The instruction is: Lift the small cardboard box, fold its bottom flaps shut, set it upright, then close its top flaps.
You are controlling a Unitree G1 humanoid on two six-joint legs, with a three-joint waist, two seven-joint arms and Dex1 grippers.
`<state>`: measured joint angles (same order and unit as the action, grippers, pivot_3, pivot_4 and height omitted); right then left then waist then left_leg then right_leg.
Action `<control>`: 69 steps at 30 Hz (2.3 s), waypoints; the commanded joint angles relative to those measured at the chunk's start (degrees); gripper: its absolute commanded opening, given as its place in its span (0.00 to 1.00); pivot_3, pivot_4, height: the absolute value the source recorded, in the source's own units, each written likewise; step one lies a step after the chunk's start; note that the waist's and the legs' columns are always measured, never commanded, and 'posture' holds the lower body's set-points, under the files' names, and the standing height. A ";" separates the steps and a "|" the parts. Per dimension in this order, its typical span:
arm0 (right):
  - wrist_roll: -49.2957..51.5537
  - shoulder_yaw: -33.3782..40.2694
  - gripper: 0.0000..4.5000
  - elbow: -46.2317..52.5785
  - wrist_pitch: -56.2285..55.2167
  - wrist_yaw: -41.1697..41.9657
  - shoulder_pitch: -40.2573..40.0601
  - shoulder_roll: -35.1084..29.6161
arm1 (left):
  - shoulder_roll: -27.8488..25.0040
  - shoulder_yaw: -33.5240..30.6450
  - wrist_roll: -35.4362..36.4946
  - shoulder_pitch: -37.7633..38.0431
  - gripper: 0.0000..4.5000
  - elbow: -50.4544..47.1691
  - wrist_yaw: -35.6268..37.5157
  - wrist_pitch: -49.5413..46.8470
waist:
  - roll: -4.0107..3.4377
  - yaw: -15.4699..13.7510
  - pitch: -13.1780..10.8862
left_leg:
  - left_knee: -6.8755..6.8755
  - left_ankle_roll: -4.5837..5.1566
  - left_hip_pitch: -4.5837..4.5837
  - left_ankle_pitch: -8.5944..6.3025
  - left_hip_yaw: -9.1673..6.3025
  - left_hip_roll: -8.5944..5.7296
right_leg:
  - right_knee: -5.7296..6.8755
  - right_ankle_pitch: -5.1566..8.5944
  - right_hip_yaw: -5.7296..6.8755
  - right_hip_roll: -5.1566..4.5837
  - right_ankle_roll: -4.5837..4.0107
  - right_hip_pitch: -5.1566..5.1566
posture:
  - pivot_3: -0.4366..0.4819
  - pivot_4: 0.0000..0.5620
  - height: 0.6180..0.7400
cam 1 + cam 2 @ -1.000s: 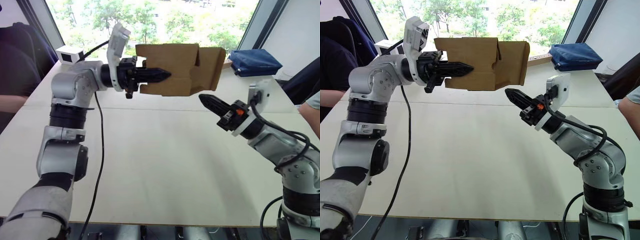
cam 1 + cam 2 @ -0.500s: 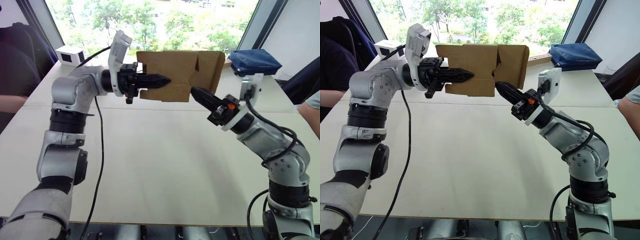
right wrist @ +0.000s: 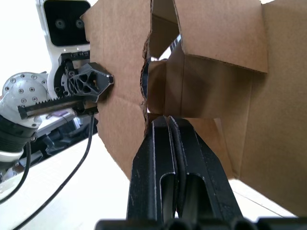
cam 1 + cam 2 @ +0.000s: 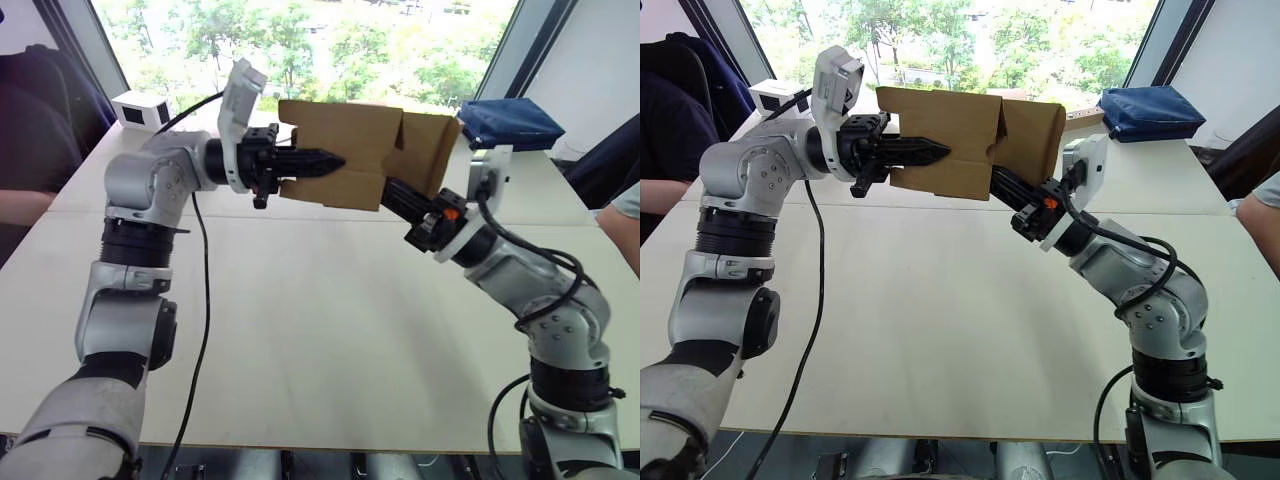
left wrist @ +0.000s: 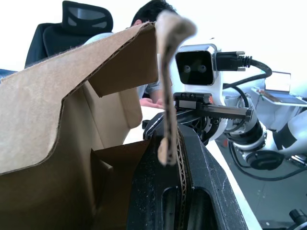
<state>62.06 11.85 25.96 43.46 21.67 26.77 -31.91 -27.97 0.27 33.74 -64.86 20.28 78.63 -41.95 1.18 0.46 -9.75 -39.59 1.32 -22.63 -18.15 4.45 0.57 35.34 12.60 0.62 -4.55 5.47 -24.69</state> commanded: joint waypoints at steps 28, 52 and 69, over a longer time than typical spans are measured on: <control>-3.74 3.99 0.01 -15.16 -5.70 7.86 9.40 2.49 | -2.22 -4.22 7.17 0.98 0.00 -9.12 -5.34 -5.76 | -0.09 0.11 -0.06 | 0.01 -0.03 0.08 0.02 0.01 0.06 | 0.09 0.00 -0.02 0.07 0.01 0.00 | 0.48 0.27 1.00; 14.94 5.88 0.01 -2.93 -4.55 -5.76 2.82 13.29 | -1.09 -4.80 6.75 -0.97 0.00 -4.70 -5.80 -4.07 | -0.10 0.27 -0.06 | -0.06 -0.04 0.07 0.02 0.02 0.03 | 0.15 -0.02 -0.01 0.01 0.03 0.00 | 0.48 0.27 1.00; 15.29 4.18 0.42 -5.16 -5.24 -6.08 3.29 13.79 | -1.26 -5.34 7.69 -0.47 0.00 -6.50 -6.33 -5.09 | -0.10 0.30 -0.06 | -0.05 -0.03 0.07 0.02 0.02 0.04 | 0.14 -0.01 -0.01 0.02 0.03 0.00 | 0.48 0.27 1.00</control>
<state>76.62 15.91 20.46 39.38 15.63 29.23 -18.84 -28.98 -3.21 39.52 -63.82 15.76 72.29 -47.06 1.08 0.76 -9.81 -39.65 1.28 -22.56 -18.13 4.46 0.61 35.49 12.59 0.61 -4.53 5.49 -24.68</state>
